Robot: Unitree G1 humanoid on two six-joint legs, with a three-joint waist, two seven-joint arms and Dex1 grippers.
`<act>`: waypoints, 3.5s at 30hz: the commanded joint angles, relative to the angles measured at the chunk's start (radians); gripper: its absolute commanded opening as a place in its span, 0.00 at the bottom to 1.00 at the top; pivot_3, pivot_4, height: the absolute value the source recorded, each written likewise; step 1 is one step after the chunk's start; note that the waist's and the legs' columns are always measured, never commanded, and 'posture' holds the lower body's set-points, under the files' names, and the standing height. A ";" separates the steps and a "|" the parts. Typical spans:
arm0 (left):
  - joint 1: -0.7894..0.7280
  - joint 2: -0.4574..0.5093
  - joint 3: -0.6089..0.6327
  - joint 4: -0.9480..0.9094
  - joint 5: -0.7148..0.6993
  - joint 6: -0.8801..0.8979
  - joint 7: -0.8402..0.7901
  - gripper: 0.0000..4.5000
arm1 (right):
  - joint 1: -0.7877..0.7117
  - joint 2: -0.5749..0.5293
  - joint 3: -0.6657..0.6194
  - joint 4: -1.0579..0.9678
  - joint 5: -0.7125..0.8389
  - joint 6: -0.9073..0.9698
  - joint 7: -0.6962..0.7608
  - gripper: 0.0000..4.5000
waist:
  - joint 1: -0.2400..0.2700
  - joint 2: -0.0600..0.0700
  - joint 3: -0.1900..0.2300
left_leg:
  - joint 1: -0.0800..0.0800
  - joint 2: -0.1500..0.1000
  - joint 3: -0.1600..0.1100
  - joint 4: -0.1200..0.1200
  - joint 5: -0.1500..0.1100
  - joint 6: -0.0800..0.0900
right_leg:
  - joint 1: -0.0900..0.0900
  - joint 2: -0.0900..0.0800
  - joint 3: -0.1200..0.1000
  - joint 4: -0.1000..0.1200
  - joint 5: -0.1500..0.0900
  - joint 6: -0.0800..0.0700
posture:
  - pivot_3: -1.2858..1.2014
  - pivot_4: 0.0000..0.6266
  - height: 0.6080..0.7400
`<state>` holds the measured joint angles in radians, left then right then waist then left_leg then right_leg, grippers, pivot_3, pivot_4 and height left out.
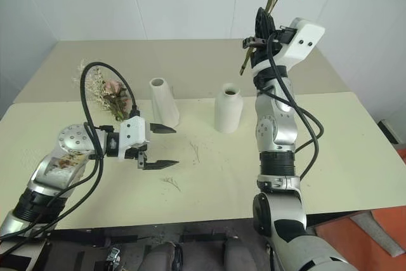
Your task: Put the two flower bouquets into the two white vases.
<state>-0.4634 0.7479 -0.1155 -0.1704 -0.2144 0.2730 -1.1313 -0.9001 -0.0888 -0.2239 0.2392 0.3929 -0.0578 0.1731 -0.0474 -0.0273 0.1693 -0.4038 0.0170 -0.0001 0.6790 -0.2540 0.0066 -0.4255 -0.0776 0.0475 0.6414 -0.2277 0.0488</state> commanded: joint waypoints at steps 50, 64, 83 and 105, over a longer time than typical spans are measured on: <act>0.025 0.065 0.191 -0.017 -0.140 0.014 0.058 1.00 | 0.395 0.053 0.144 -0.274 -0.078 -0.018 0.112 1.00 | 0.003 0.000 0.000 | 0.000 0.000 0.000 0.000 0.000 -0.001 | 0.000 0.000 0.000 0.000 0.000 0.000 | 0.52 0.24 1.00; 0.183 -0.001 0.390 -0.128 -0.345 0.133 0.162 1.00 | 0.633 -0.399 0.140 -0.618 0.046 0.328 0.421 1.00 | 0.004 0.000 0.000 | 0.001 0.000 0.000 0.000 0.000 -0.001 | 0.001 0.000 0.000 -0.001 0.000 0.000 | 0.52 0.24 1.00; 0.047 -0.371 0.581 -0.297 -0.457 0.903 1.301 1.00 | 0.325 -0.671 0.241 -0.638 0.204 0.575 0.731 1.00 | 0.034 -0.008 0.000 | 0.019 0.000 -0.004 0.001 0.000 -0.001 | 0.022 0.000 -0.002 -0.007 0.000 -0.001 | 0.52 0.24 1.00; -0.403 -0.508 0.597 0.369 -0.243 0.871 1.401 0.91 | 0.441 -0.660 0.197 -0.756 0.149 0.707 0.561 1.00 | 0.036 -0.008 0.000 | 0.000 -0.002 -0.005 0.000 0.001 -0.003 | 0.003 -0.001 -0.003 -0.010 0.001 -0.001 | 0.52 0.24 1.00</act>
<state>-0.8233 0.2275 0.4528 0.1807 -0.4479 1.1772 0.2952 -0.4571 -0.7444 0.0114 -0.4783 0.5341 0.6437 0.7478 -0.0118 -0.0351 0.1694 -0.4042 0.0146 -0.0050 0.6790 -0.2530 0.0037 -0.4229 -0.0790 0.0444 0.6315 -0.2269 0.0477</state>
